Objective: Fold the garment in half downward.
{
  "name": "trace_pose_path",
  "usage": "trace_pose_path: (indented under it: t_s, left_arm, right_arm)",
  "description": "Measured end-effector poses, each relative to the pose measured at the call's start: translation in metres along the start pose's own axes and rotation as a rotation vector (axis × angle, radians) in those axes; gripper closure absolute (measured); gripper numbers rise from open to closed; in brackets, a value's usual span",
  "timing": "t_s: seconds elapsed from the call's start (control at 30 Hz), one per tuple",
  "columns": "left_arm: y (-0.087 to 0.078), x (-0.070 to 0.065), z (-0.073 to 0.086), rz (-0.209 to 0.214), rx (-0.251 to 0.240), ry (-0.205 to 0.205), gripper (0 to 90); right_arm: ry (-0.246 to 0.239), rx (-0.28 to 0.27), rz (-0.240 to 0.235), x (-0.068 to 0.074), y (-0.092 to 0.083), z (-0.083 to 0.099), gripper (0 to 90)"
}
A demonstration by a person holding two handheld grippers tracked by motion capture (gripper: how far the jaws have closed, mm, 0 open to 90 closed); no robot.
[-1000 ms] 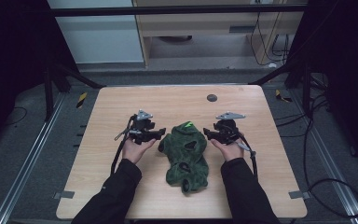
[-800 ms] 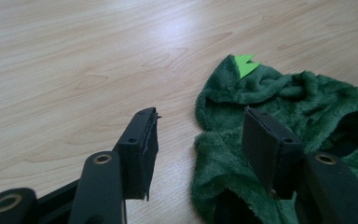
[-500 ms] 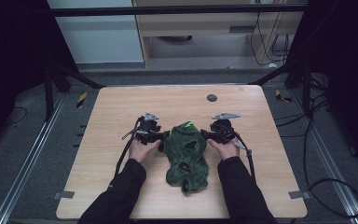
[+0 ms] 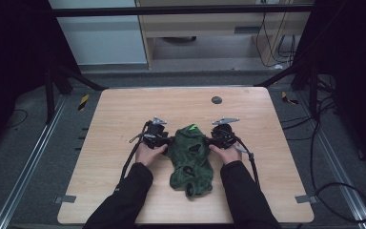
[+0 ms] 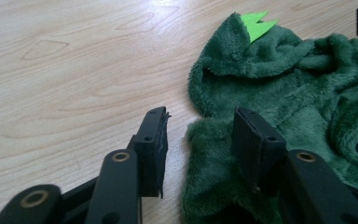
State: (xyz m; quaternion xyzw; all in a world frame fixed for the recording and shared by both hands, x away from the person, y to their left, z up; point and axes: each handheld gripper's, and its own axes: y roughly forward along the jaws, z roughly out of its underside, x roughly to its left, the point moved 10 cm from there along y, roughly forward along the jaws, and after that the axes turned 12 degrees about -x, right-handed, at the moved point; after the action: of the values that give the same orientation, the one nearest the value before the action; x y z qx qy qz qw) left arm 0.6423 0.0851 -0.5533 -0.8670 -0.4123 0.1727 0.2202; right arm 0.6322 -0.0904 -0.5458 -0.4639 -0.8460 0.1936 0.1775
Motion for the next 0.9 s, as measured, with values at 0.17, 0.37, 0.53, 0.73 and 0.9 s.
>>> trace_pose_path:
  t_s: [0.17, 0.37, 0.53, 0.73, 0.9]
  left_arm:
    - [0.002, -0.001, 0.004, 0.018, 0.021, -0.016, 62.0]
    - [0.004, -0.003, 0.007, 0.04, 0.04, -0.032, 68.4]
    - [0.004, -0.005, 0.009, 0.045, 0.047, -0.024, 72.8]
    - [0.004, -0.006, 0.01, 0.05, 0.055, -0.027, 79.0]
    - [0.004, -0.007, 0.009, 0.055, 0.058, -0.018, 82.6]
  right_arm:
    - [0.013, 0.018, -0.013, 0.001, 0.003, 0.004, 57.9]
    - [0.021, 0.05, -0.026, 0.003, 0.006, 0.009, 62.1]
    - [0.022, 0.072, -0.037, 0.006, 0.008, 0.013, 68.4]
    - [0.012, 0.084, -0.042, 0.007, 0.009, 0.014, 75.8]
    - [0.005, 0.091, -0.043, 0.009, 0.01, 0.015, 80.8]
